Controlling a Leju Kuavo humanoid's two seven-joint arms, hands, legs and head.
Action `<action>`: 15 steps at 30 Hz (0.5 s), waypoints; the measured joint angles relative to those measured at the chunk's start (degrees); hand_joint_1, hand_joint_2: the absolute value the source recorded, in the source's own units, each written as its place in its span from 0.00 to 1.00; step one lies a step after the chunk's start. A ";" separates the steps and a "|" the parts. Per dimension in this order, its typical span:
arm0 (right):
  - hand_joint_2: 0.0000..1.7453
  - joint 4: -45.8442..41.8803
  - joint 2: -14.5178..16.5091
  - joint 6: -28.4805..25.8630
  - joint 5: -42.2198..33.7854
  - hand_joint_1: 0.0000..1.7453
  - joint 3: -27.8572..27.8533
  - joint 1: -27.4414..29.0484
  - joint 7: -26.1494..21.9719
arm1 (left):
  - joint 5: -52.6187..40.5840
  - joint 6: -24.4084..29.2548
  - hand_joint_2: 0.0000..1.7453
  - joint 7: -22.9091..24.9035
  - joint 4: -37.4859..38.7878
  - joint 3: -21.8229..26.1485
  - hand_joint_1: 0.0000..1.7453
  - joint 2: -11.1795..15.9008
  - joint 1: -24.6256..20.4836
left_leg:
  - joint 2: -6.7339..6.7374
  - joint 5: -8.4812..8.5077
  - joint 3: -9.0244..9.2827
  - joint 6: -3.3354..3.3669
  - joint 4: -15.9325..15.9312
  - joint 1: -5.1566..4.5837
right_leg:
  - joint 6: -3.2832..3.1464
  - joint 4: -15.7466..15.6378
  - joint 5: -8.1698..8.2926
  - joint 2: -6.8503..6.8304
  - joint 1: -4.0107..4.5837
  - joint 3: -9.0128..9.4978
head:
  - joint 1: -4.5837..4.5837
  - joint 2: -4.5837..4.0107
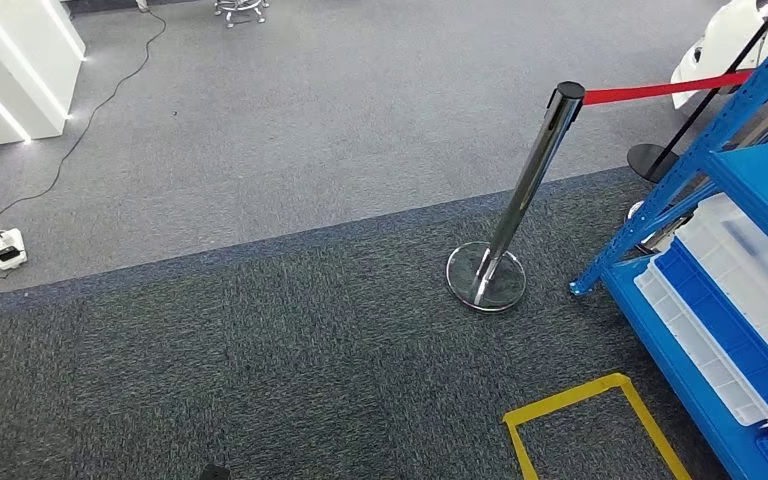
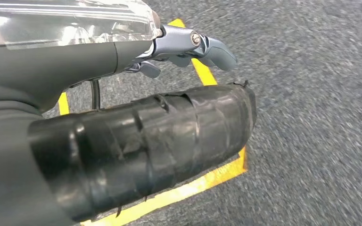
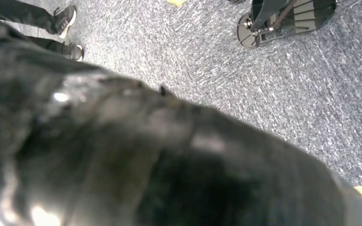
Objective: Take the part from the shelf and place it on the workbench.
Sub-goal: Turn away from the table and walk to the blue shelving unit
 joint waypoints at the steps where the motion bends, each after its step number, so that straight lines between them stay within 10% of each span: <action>1: 0.00 0.00 0.00 0.00 0.01 0.00 0.00 0.05 -0.01 | -0.01 -0.01 0.00 0.00 0.00 0.01 0.00 -0.02 -0.09 | 0.45 -0.13 0.15 -0.26 -0.07 -0.04 | -0.31 -0.21 0.13 0.61 -0.12 0.12 | -0.01 0.00; 4: 0.00 0.00 0.10 0.02 0.05 0.00 0.00 0.05 0.02 | -0.02 -0.02 0.00 0.02 0.00 0.01 0.00 -0.04 -0.19 | -2.38 -2.80 -0.93 -1.00 3.35 0.21 | -1.27 -1.04 0.68 2.28 -0.66 0.62 | -0.08 0.01; 8: 0.00 0.00 0.13 0.05 0.14 0.00 0.00 -0.01 0.09 | -0.02 -0.05 0.00 0.13 0.00 0.00 0.00 -0.03 0.21 | -5.61 -7.75 -7.28 -1.58 16.34 0.61 | -1.71 -0.86 0.85 5.09 -0.76 0.44 | -0.16 0.01; 12: 0.00 0.00 0.19 0.05 0.22 0.00 -0.01 -0.01 0.24 | -0.01 -0.10 0.00 0.21 0.00 0.01 0.00 0.00 0.29 | -8.10 -0.45 -3.66 -1.83 5.91 1.24 | -1.08 0.38 0.31 8.35 -1.01 0.21 | -0.16 0.01; 15: 0.00 0.01 0.19 0.05 0.39 0.00 -0.01 -0.03 0.50 | -0.01 -0.24 0.00 0.26 0.00 0.01 0.00 0.01 0.24 | -10.36 0.50 -2.11 -1.49 1.87 1.28 | 0.00 1.09 0.23 10.23 -1.08 -0.67 | -0.12 0.01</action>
